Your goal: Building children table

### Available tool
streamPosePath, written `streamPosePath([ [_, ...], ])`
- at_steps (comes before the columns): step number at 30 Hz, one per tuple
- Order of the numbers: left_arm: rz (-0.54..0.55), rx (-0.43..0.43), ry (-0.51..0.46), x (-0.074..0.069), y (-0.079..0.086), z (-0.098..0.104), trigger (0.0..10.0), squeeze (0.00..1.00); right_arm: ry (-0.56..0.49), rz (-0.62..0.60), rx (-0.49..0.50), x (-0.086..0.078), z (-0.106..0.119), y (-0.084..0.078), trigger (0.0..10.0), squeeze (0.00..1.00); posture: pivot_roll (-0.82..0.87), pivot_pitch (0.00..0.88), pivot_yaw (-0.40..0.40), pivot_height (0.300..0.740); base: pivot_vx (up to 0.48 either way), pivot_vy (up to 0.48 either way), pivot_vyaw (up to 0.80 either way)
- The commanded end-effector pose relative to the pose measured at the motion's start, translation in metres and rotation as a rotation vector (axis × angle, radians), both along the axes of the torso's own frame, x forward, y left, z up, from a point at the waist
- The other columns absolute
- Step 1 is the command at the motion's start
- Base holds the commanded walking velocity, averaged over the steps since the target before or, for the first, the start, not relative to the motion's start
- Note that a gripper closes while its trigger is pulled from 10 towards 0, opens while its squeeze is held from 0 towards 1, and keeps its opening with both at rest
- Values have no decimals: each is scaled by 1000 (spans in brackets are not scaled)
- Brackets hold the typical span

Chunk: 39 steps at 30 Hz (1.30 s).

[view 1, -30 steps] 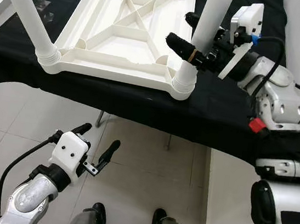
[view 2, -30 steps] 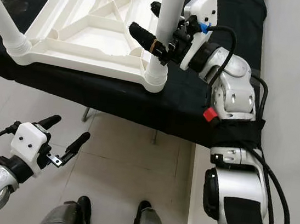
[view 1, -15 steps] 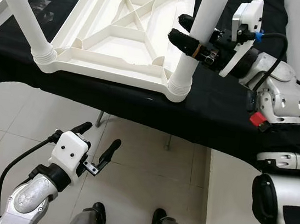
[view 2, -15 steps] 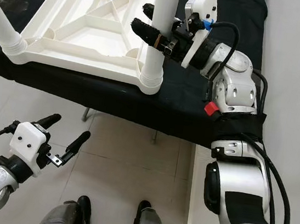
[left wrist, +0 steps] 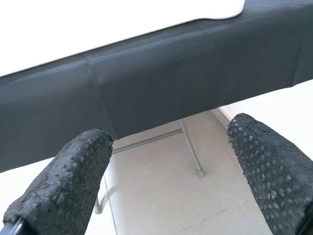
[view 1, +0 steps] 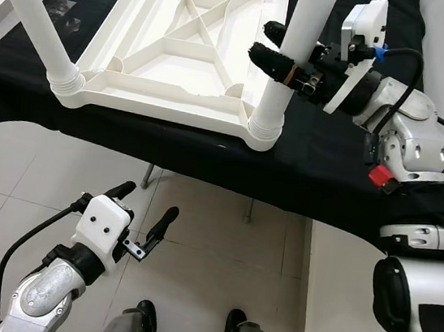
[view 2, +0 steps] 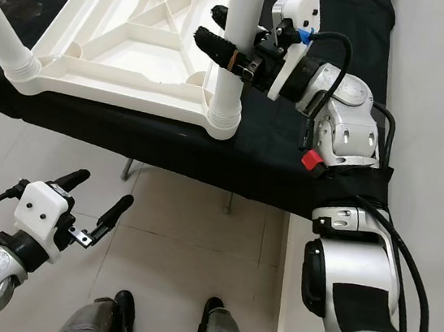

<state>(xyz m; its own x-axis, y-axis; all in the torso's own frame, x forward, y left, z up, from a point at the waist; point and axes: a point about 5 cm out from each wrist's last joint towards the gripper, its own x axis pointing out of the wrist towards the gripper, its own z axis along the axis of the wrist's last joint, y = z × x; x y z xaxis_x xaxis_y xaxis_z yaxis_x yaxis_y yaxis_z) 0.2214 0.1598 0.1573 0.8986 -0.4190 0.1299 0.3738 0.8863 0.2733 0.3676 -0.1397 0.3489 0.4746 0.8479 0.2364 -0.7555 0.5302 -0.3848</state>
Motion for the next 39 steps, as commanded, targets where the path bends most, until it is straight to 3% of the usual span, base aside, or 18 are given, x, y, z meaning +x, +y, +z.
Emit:
streamPosePath([
  [1, -6, 10, 29, -4, -2, -5, 10000, 0, 38, -52, -21, 2, -8, 6, 10000, 0, 34, 330, -29, 740, 0, 0, 0],
  [10, -3, 9, 28, -4, -2, -6, 10000, 0, 96, -154, 38, 1, -11, 14, 10000, 0, 31, 333, -31, 740, 0, 0, 0],
  [13, -3, 9, 28, -4, -2, -6, 10000, 0, 96, -154, 38, 1, -11, 14, 10000, 0, 31, 333, -31, 740, 0, 0, 0],
  [20, -2, 8, 27, -3, -2, -6, 10000, 0, 138, -311, 101, 2, -17, 8, 10000, 0, 25, 334, -32, 740, 0, 0, 0],
  [25, -2, 8, 27, -4, -2, -6, 10000, 0, 149, -358, 148, 1, -20, 6, 10000, 0, 26, 333, -32, 740, 0, 0, 0],
  [32, -3, 11, 28, -3, -1, -6, 10000, 0, 183, -521, 196, -5, -36, 5, 10000, 0, 22, 332, -27, 740, 0, 0, 0],
  [39, -2, 14, 27, -2, -1, -6, 10000, 0, 224, -609, 225, -11, -52, 10, 10000, 0, 25, 330, -25, 740, 0, 0, 0],
])
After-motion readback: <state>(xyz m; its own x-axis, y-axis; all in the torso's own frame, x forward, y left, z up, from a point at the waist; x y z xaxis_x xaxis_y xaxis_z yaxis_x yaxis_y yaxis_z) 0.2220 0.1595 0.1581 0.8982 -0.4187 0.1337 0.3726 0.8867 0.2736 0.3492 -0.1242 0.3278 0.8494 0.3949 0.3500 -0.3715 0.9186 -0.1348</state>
